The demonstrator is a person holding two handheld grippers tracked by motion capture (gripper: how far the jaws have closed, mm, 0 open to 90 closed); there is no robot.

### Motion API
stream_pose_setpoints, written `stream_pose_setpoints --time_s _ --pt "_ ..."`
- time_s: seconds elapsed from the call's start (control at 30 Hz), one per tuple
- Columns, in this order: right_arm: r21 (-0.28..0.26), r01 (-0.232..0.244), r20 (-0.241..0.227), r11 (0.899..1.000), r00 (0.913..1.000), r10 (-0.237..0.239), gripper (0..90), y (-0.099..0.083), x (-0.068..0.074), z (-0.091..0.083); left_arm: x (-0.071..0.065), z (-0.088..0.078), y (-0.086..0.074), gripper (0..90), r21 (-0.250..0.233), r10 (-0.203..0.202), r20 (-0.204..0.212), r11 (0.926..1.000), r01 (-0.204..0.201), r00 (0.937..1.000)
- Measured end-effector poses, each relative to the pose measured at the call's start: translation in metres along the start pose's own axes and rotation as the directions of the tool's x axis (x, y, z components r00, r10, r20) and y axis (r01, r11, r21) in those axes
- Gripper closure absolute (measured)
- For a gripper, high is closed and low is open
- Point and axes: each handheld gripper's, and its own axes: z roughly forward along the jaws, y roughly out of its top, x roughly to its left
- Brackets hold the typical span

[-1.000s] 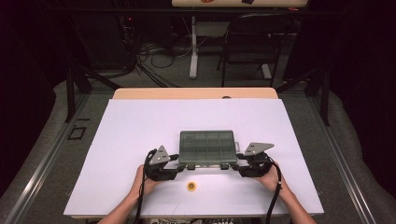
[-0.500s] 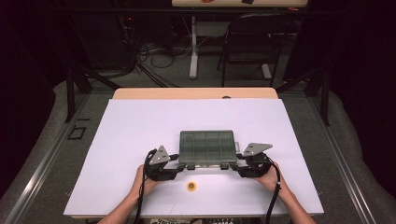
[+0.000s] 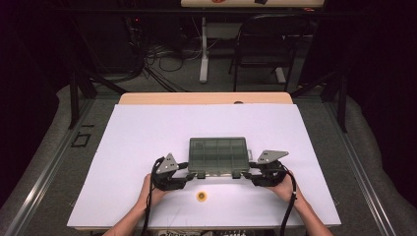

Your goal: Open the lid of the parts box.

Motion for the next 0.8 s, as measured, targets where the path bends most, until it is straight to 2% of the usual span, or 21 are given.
stream_pose_setpoints --time_s 0.5,0.8 --pt "-0.03 -0.001 -0.001 1.0 1.0 0.001 60.6 0.003 0.002 -0.006 0.001 0.0 0.0 49.4 -0.006 -0.001 -0.002 1.0 0.001 1.0" --pt "-0.057 -0.011 -0.009 0.998 0.9999 0.01 62.2 0.005 0.001 -0.011 0.002 0.0 0.0 37.7 -0.012 -0.033 -0.026 0.9994 0.032 0.9991"
